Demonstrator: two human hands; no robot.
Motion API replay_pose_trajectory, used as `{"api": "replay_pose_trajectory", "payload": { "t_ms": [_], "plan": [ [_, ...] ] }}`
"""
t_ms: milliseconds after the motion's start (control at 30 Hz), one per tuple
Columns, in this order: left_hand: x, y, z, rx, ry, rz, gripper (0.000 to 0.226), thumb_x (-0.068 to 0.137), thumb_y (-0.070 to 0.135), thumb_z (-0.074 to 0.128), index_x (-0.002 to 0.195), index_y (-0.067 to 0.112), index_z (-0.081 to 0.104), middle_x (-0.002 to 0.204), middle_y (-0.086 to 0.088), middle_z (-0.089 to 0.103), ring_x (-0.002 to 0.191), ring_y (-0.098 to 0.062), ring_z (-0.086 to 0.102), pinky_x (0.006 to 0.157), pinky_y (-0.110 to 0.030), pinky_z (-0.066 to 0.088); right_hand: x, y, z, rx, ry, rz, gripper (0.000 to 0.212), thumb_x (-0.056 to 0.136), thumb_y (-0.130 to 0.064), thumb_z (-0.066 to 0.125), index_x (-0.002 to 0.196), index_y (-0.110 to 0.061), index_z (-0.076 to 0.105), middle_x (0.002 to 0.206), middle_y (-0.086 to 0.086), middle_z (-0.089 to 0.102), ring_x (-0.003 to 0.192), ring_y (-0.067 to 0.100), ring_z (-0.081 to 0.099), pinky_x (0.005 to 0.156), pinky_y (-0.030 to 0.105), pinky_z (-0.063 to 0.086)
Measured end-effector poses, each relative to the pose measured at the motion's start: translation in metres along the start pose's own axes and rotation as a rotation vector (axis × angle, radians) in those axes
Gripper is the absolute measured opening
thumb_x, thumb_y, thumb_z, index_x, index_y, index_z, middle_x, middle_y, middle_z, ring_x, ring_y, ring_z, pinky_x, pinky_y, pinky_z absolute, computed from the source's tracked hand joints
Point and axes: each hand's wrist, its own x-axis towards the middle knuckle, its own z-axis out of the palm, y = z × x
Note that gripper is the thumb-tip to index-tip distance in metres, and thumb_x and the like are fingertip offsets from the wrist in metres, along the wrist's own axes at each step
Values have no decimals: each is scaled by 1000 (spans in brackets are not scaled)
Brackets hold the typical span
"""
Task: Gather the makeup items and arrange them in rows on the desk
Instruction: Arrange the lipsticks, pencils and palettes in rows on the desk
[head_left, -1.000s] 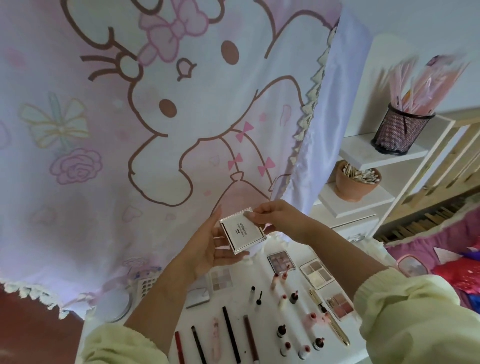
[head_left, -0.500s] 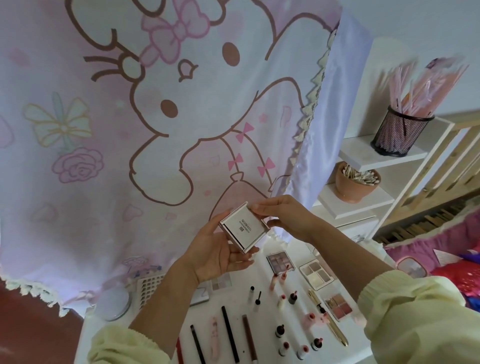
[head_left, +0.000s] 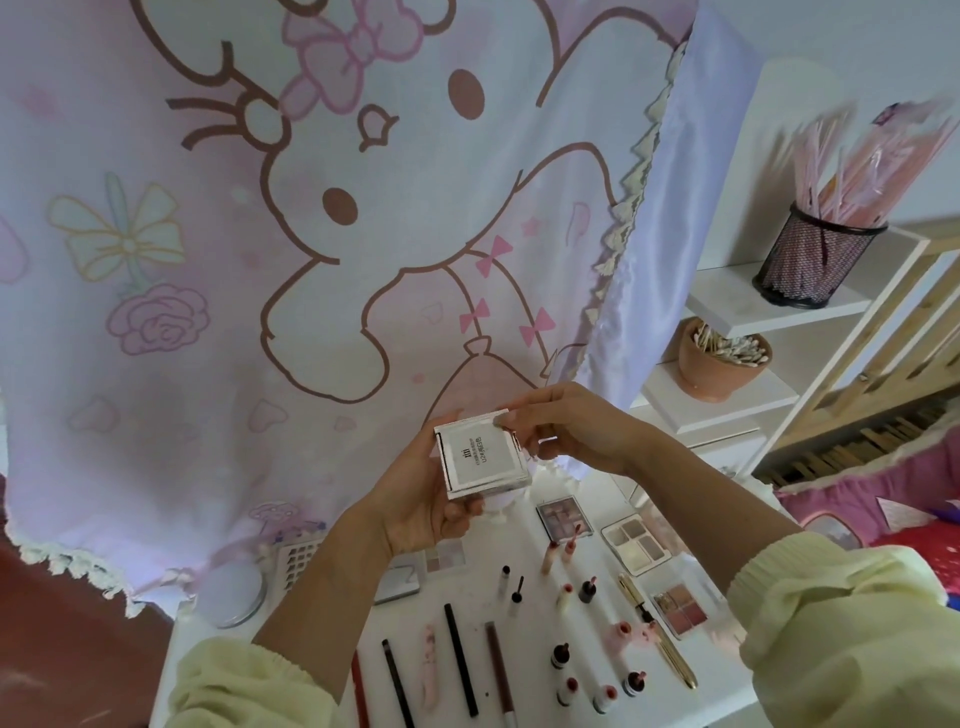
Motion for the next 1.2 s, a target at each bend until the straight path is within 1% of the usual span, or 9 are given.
{"api": "replay_pose_trajectory", "payload": {
  "t_ms": [100, 233, 333, 500, 633, 767, 867, 1000, 1200],
  "plan": [
    [4, 1, -3, 51, 91, 1, 65, 92, 66, 37, 92, 14, 76, 74, -9, 69, 42, -14, 59, 34, -17, 45, 1, 1, -1, -22, 13, 23, 18, 87, -10, 66, 71, -12, 75, 80, 12, 68, 59, 15, 52, 54, 20, 40],
    [14, -1, -7, 71, 287, 150, 65, 90, 65, 45, 110, 7, 67, 62, -6, 59, 42, -11, 45, 46, -22, 46, 3, 9, -6, 89, 166, 110, 15, 83, -11, 69, 93, -1, 75, 79, 14, 71, 58, 14, 58, 56, 20, 48],
    [21, -4, -6, 155, 403, 261, 53, 88, 56, 54, 117, 12, 64, 79, -6, 71, 65, -16, 62, 67, -30, 54, 6, 15, -2, 252, 220, 173, 17, 83, -10, 69, 95, 1, 73, 81, 15, 73, 58, 13, 60, 56, 19, 53],
    [25, -6, -1, -48, 272, 346, 57, 88, 58, 44, 128, 19, 56, 116, -7, 70, 113, -24, 63, 99, -37, 47, 7, 18, 11, 428, 155, 225, 15, 85, -9, 67, 94, 2, 74, 94, 21, 72, 62, 15, 64, 60, 20, 56],
    [30, -1, 2, -168, 185, 407, 64, 89, 67, 29, 134, 27, 51, 126, -8, 65, 115, -24, 62, 94, -39, 49, 10, 19, 21, 462, 120, 215, 26, 87, -13, 68, 105, 6, 70, 98, 20, 71, 66, 13, 64, 65, 19, 57],
    [33, 5, 3, -199, 230, 446, 65, 88, 67, 35, 137, 27, 47, 124, -7, 65, 104, -22, 68, 77, -36, 55, 7, 10, 26, -32, 224, 88, 21, 86, -22, 72, 81, -2, 73, 80, 13, 75, 55, 11, 64, 56, 18, 55],
    [35, 7, -3, -158, 292, 402, 65, 90, 69, 34, 132, 24, 55, 112, -6, 70, 100, -25, 67, 85, -41, 52, 8, 3, 21, -501, 400, -136, 24, 85, -23, 74, 68, -8, 68, 61, 4, 70, 48, 10, 62, 49, 19, 50],
    [40, 5, -7, -110, 321, 278, 70, 89, 72, 30, 131, 24, 57, 121, -14, 66, 111, -34, 62, 98, -49, 47, 5, -5, 18, -734, 349, -313, 15, 83, -27, 75, 92, -15, 77, 85, -7, 73, 65, 2, 61, 61, 15, 49],
    [41, 4, 3, -69, 374, 224, 67, 95, 64, 28, 132, 15, 55, 114, -18, 67, 99, -34, 66, 82, -43, 55, 1, -6, 24, -860, 208, -297, 39, 82, -35, 74, 118, -21, 70, 124, -10, 66, 105, 5, 59, 94, 22, 48]
  ]
}}
